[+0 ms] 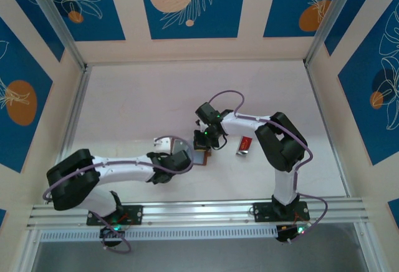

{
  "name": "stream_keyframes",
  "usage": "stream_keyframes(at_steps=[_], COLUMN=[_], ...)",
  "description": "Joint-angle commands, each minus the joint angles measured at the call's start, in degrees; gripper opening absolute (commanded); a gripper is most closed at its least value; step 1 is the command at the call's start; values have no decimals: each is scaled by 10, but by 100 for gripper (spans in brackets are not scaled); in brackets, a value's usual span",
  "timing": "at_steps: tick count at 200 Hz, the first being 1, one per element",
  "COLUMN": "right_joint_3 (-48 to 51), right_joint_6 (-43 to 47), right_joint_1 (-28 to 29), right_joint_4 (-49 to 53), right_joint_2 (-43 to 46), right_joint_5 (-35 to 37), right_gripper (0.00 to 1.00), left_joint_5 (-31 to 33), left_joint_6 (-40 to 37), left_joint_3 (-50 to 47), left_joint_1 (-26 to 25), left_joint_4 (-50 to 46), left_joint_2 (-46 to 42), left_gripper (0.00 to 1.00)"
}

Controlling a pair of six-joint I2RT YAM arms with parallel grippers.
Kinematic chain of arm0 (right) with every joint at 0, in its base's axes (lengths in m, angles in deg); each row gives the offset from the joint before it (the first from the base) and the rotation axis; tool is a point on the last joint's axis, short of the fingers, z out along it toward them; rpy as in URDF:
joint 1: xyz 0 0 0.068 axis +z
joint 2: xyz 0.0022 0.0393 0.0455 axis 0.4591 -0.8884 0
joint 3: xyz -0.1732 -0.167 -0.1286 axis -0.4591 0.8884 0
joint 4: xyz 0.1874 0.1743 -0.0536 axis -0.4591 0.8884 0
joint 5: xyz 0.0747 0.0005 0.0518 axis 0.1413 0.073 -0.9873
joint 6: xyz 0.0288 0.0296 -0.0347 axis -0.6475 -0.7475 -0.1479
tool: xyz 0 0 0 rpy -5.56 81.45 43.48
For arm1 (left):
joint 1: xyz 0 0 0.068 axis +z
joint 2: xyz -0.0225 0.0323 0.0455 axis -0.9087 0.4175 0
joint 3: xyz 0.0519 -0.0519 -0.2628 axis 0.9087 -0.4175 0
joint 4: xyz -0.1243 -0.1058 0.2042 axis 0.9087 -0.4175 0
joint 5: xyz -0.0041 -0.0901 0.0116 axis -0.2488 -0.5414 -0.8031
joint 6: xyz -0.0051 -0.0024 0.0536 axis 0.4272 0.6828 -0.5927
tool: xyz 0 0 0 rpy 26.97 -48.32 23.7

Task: Put the credit cards into the card holder

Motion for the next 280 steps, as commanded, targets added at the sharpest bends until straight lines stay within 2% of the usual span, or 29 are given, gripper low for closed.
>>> stream_keyframes(at_steps=[1, 42, 74, 97, 143, 179, 218, 280], right_joint_3=[15, -5, -49, -89, -170, -203, -202, -170], right_joint_6=[5, 14, 19, 26, 33, 30, 26, 26], right_joint_1=[-2, 5, 19, 27, 46, 51, 44, 24], right_joint_4=[27, 37, 57, 75, 93, 84, 78, 61], right_joint_2=[-9, -6, -8, -25, -92, -136, -155, -143], right_joint_5=[14, 9, 13, 17, 3, -16, -36, -71], right_gripper=[4, 3, 4, 4, 4, 4, 4, 4], left_joint_5=[-2, -30, -25, -56, -90, -153, -201, -221], left_joint_6=[1, -125, -128, -122, -149, -201, -224, -212], left_joint_3=[-7, 14, 41, 41, 42, 40, 42, 31], left_joint_1=[12, 9, 15, 37, 49, 60, 69, 104], left_joint_4=[-32, 1, -42, -58, -58, 3, 80, 143], left_joint_2=[-51, -141, -157, -172, -190, -155, -86, 2], left_gripper=[31, 32, 33, 33, 33, 33, 33, 24])
